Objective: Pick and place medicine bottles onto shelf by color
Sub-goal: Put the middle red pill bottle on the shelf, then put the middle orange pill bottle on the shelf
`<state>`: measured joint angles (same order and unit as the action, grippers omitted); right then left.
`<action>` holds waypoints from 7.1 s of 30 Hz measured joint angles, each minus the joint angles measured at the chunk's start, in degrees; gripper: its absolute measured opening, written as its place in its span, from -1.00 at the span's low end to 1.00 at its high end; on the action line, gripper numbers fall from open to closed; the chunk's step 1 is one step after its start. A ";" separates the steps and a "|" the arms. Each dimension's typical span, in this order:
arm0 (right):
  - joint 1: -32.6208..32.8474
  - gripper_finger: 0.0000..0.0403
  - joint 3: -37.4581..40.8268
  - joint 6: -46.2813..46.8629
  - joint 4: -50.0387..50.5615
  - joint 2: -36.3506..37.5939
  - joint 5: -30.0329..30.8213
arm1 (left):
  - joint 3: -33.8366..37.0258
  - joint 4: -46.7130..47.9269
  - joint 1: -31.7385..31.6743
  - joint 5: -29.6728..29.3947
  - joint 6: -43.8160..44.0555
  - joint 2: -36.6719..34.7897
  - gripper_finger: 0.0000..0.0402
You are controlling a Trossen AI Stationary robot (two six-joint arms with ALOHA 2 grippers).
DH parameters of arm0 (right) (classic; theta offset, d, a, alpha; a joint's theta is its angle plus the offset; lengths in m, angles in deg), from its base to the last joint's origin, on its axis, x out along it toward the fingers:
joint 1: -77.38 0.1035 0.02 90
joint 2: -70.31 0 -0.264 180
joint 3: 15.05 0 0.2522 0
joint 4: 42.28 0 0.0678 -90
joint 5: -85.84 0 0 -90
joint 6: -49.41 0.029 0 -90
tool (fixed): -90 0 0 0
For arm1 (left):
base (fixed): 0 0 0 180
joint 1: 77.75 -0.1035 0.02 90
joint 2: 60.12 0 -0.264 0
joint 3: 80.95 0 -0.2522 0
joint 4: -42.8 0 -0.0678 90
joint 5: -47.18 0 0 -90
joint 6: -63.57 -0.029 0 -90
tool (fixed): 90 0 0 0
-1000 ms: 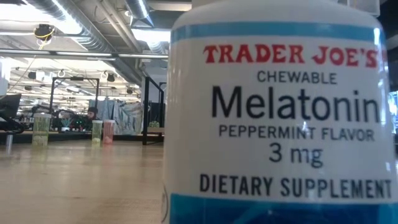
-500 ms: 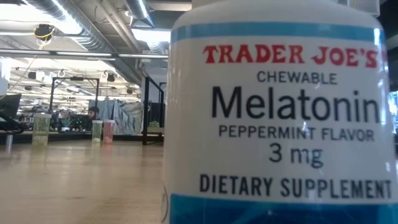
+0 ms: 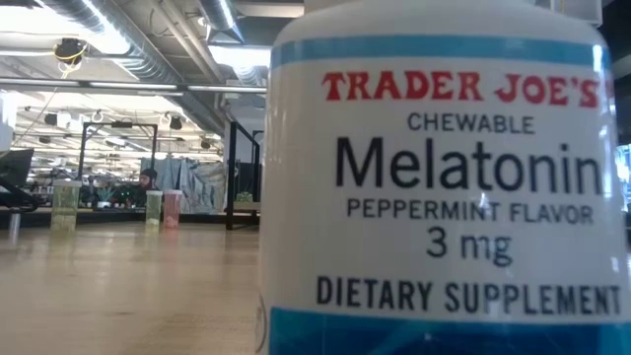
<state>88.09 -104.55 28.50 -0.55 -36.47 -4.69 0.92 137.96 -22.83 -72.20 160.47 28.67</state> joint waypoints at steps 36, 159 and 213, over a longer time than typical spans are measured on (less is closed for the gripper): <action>-26.00 -0.37 -26.87 -2.64 35.14 1.51 -2.14 | -0.01 0.58 -11.26 -6.26 -11.24 0.00 0.31; -42.59 -0.37 -6.50 20.65 4.69 -1.99 8.48 | -0.01 0.39 -22.03 -14.43 -25.57 -0.01 0.31; -27.68 -0.03 -19.57 26.64 39.49 17.00 23.55 | 0.00 0.42 -22.05 -15.92 -25.47 -0.02 0.31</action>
<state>60.41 -124.12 55.13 38.94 -19.47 18.86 0.92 138.38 -44.89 -88.13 135.00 28.65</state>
